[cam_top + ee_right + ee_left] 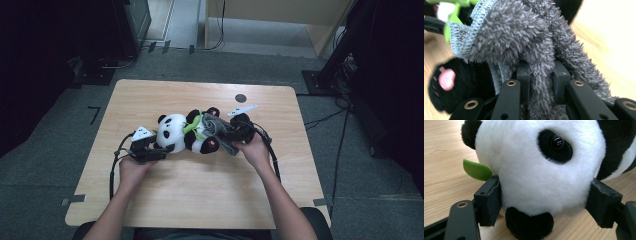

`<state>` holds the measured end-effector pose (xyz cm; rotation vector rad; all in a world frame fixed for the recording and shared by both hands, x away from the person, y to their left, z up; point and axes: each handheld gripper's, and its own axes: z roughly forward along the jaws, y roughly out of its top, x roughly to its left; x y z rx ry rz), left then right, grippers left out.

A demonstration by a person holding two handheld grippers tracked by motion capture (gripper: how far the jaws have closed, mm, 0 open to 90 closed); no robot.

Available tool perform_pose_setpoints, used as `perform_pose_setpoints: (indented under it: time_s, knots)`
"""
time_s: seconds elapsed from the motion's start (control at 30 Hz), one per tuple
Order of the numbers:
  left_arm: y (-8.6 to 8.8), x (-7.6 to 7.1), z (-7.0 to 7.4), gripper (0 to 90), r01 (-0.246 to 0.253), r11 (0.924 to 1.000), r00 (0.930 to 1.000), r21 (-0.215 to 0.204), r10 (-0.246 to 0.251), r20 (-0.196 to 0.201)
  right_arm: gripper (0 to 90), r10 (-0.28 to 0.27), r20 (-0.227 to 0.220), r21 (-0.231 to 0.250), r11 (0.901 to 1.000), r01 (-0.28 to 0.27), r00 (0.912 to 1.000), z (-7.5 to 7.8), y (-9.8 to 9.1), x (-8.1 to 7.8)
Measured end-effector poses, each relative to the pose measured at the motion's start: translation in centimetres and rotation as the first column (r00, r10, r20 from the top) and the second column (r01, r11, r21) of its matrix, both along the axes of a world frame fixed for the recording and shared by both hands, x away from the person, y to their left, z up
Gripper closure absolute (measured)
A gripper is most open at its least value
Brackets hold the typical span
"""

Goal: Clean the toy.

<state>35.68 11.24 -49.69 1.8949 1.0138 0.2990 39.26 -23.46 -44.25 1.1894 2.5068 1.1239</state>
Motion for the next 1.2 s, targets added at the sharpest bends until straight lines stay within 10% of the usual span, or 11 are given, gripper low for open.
perform_pose_setpoints:
  time_s: [0.2, 0.53, 0.8, 1.2]
  knots:
    - [0.0, 0.1, 0.0, 22.1, -0.002, 1.0000, 1.0000, -0.004, 0.002, -0.004, 74.2, -0.016, -0.025, -0.013, 0.9998, 0.015, 0.9996, -0.1, -1.0, -0.2]
    - [0.0, 0.1, 0.2, 20.8, 0.001, 1.0000, 0.9999, 0.004, -0.001, -0.010, 75.4, 0.001, 0.073, 0.064, 0.9979, -0.005, 0.9973, 4.4, -0.1, -1.3]
    - [0.0, 0.1, 0.3, 21.5, 0.004, 1.0000, 0.9999, 0.003, -0.004, -0.015, 75.5, 0.128, 0.106, 0.070, 0.9883, -0.135, 0.9862, 7.0, 5.1, -2.4]
    - [0.0, 0.2, 0.3, 22.3, 0.002, 1.0000, 0.9999, 0.000, -0.002, -0.014, 75.6, 0.224, 0.037, -0.016, 0.9746, -0.223, 0.9739, 4.8, 13.3, -1.2]
